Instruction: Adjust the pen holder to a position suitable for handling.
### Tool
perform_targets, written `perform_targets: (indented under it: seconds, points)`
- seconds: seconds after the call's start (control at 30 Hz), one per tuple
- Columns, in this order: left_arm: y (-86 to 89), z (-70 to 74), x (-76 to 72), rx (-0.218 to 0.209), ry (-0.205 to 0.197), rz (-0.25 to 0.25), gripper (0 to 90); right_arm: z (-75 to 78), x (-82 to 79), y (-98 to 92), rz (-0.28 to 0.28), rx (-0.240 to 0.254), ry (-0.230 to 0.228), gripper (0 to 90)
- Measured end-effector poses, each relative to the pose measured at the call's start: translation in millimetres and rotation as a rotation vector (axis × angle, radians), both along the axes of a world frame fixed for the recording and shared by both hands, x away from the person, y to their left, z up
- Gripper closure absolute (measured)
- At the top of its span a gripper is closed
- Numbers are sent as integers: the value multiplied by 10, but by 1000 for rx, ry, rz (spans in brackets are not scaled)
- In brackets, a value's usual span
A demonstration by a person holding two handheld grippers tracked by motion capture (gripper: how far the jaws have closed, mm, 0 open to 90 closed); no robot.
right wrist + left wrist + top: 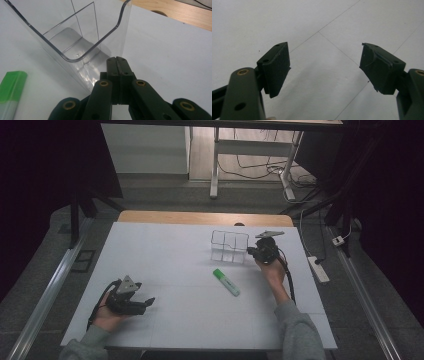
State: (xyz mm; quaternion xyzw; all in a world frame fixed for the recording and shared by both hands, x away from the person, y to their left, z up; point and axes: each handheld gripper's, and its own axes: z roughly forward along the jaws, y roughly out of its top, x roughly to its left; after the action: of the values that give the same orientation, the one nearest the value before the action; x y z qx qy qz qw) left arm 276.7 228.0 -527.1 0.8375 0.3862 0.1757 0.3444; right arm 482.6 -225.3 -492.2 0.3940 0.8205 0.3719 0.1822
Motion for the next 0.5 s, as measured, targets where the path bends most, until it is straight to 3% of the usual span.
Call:
perform_targets:
  seconds: [0.5]
  points:
    - [15, 3, -5, -7, -2, 3, 237, -58, 55, 292, 40, -4, 16, 892]
